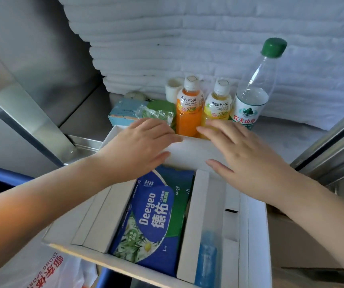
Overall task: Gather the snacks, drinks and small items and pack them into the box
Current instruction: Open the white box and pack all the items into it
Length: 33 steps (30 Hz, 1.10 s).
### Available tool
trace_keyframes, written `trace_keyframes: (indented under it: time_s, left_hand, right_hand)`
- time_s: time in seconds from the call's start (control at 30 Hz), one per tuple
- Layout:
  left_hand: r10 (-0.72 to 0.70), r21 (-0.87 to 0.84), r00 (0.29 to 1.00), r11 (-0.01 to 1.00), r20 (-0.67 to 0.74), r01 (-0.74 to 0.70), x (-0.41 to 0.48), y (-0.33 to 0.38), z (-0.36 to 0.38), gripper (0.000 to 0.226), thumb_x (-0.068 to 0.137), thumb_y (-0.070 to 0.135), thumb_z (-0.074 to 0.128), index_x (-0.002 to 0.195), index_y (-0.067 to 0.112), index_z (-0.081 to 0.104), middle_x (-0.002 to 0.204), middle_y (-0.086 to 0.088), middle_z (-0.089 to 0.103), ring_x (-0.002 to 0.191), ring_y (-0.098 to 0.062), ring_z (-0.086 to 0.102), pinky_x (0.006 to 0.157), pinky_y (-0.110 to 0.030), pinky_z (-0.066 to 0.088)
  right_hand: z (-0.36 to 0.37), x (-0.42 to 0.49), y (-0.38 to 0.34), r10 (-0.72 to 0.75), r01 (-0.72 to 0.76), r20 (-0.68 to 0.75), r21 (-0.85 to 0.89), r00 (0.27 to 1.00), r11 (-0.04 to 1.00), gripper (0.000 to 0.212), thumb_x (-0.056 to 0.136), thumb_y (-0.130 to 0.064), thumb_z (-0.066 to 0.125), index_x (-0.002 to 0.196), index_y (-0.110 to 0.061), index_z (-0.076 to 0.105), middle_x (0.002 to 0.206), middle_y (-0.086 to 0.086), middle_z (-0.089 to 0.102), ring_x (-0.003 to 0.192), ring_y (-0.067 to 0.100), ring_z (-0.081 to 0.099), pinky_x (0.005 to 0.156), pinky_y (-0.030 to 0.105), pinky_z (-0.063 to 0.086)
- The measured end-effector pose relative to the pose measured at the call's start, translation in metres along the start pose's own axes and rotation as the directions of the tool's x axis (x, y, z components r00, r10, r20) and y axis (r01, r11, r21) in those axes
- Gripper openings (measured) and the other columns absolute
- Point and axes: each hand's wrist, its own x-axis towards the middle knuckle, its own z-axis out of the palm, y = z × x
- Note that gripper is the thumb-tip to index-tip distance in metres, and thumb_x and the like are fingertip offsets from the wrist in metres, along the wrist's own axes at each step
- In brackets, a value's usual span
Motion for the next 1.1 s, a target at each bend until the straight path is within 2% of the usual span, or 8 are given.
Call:
trace_keyframes:
  time_s: [0.07,0.13,0.3,0.4,0.5,0.63,0.83,1.1]
  left_hand:
    - [-0.071,0.008,0.996,0.997,-0.053,0.072,0.000,-0.006,0.001,0.044,0.087,0.032,0.052,0.127,0.015,0.055,0.123,-0.005,0.058,0.116,-0.025,0.053,0.099,-0.039,0.040]
    - [-0.146,0.000,0.989,0.989,0.004,0.146,-0.001,-0.009,0.005,0.053,0.090,0.040,0.044,0.137,0.017,0.045,0.136,-0.005,0.049,0.126,-0.025,0.046,0.105,-0.038,0.032]
    - [-0.222,-0.015,0.953,0.973,0.209,0.230,-0.005,-0.019,0.018,0.057,0.093,0.053,0.026,0.146,0.029,0.025,0.146,0.006,0.037,0.134,-0.014,0.032,0.111,-0.032,0.021]
    - [-0.234,-0.165,0.937,0.945,0.261,0.282,0.001,-0.031,0.014,0.063,0.089,0.061,0.014,0.143,0.033,0.031,0.146,0.010,0.037,0.134,-0.009,0.030,0.110,-0.031,0.020]
    - [-0.338,-0.255,0.925,0.891,0.175,0.374,0.016,-0.061,0.015,0.056,0.094,0.055,0.020,0.138,0.028,0.042,0.143,0.004,0.043,0.133,-0.013,0.034,0.107,-0.030,0.022]
    - [-0.448,-0.130,0.890,0.880,0.085,0.456,0.041,-0.110,0.028,0.037,0.099,0.029,0.039,0.133,0.017,0.048,0.134,-0.006,0.050,0.122,-0.024,0.045,0.100,-0.039,0.038]
    - [-0.573,0.167,0.806,0.818,0.148,0.550,0.072,-0.145,0.053,0.042,0.098,0.033,0.038,0.135,0.014,0.045,0.132,-0.011,0.047,0.117,-0.031,0.047,0.089,-0.040,0.041]
    - [-0.686,0.109,0.710,0.727,0.158,0.678,0.090,-0.146,0.075,0.038,0.095,0.039,0.043,0.118,0.009,0.053,0.114,-0.016,0.054,0.099,-0.035,0.057,0.071,-0.036,0.042]
  right_hand:
    - [0.007,0.004,0.002,0.038,-0.035,0.133,-0.019,0.990,0.999,0.070,0.089,-0.047,0.042,0.149,-0.020,0.018,0.151,0.004,0.022,0.135,0.017,0.018,0.107,0.026,0.017]
    - [0.014,0.005,0.006,0.019,-0.002,0.194,-0.085,0.981,0.996,0.073,0.091,-0.049,0.038,0.151,-0.023,0.005,0.153,0.000,0.020,0.136,0.017,0.019,0.109,0.029,0.019]
    - [0.017,0.005,0.008,0.003,0.017,0.190,-0.108,0.982,0.994,0.072,0.093,-0.043,0.044,0.150,-0.026,0.006,0.144,-0.005,0.036,0.128,0.017,0.036,0.105,0.033,0.030]
    - [0.018,0.004,0.007,0.004,0.016,0.182,-0.112,0.983,0.994,0.072,0.093,-0.043,0.045,0.150,-0.027,0.004,0.142,-0.007,0.037,0.125,0.016,0.038,0.103,0.033,0.032]
    - [0.018,0.004,0.008,0.019,0.000,0.185,-0.100,0.983,0.995,0.072,0.091,-0.042,0.049,0.150,-0.026,0.009,0.139,-0.006,0.042,0.122,0.017,0.041,0.100,0.034,0.035]
    - [0.018,0.004,0.007,0.027,-0.009,0.188,-0.096,0.982,0.995,0.073,0.090,-0.043,0.052,0.149,-0.027,0.012,0.137,-0.007,0.044,0.121,0.017,0.044,0.099,0.034,0.037]
    - [0.018,0.004,0.006,0.023,-0.016,0.178,-0.038,0.984,0.999,0.073,0.091,-0.047,0.049,0.148,-0.032,0.007,0.136,-0.012,0.040,0.120,0.011,0.040,0.098,0.030,0.036]
    - [0.022,0.004,0.009,0.008,-0.014,0.141,0.041,0.990,0.999,0.072,0.092,-0.050,0.044,0.146,-0.037,-0.003,0.137,-0.017,0.035,0.121,0.007,0.036,0.098,0.027,0.033]
